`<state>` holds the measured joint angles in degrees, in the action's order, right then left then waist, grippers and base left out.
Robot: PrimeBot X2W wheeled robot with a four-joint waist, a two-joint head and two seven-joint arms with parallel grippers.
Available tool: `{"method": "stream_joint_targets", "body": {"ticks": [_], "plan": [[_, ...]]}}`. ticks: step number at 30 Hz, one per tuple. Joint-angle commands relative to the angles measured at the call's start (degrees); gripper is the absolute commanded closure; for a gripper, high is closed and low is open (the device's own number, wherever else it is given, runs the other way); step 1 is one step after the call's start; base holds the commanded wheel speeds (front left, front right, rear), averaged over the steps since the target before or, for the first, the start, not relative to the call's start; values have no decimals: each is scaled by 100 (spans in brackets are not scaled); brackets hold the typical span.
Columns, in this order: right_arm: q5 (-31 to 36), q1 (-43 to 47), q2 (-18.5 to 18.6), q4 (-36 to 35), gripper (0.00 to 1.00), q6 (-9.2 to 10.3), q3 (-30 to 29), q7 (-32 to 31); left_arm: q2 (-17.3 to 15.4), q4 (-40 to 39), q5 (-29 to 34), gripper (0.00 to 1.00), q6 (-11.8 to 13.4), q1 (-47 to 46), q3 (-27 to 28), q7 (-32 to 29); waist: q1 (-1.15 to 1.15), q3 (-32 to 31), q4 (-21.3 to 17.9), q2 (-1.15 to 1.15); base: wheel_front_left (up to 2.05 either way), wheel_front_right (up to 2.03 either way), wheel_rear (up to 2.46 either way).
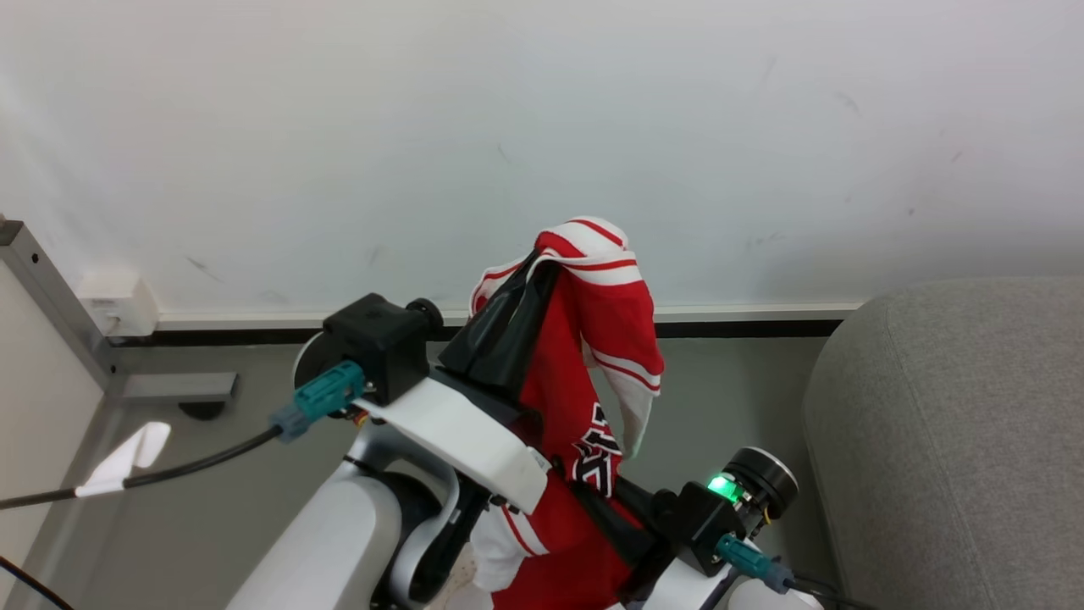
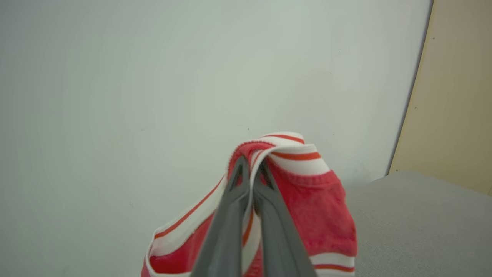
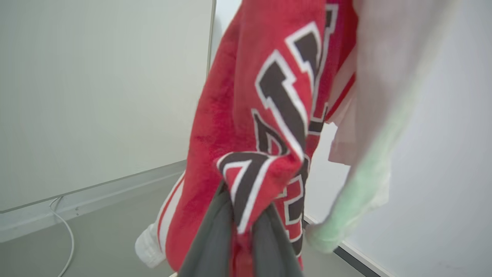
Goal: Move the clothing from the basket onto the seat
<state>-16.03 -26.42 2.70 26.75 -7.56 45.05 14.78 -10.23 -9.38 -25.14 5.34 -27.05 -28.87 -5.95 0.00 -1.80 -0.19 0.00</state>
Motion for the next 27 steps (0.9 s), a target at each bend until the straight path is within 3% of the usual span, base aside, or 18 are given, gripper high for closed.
{"method": "stream_joint_targets", "body": {"ticks": [1, 10, 12, 13, 27], "plan": [[-68, -79, 13, -28, 100, 13, 13, 38, -6, 37, -12, 100, 11, -60, 5, 35, 0, -14, 9, 0, 0, 0, 0], [-169, -36, 10, -73, 100, 13, -138, 40, -90, 165, -18, 100, 78, 69, 61, 111, 0, -56, -39, 0, 0, 0, 0], [-149, -12, 10, -83, 100, 13, -192, 40, -107, 175, -8, 53, 100, 90, 69, 122, 0, -63, -64, 0, 0, 0, 0], [-142, 1, 10, -87, 100, 13, -214, 40, -118, 183, -1, 0, 107, 103, 75, 125, 0, -66, -77, 0, 0, 0, 0], [110, 66, 10, -132, 100, 13, -978, 41, -322, 267, -107, 0, 41, 537, -61, 87, 0, -44, -233, 0, 0, 0, 0]]}}
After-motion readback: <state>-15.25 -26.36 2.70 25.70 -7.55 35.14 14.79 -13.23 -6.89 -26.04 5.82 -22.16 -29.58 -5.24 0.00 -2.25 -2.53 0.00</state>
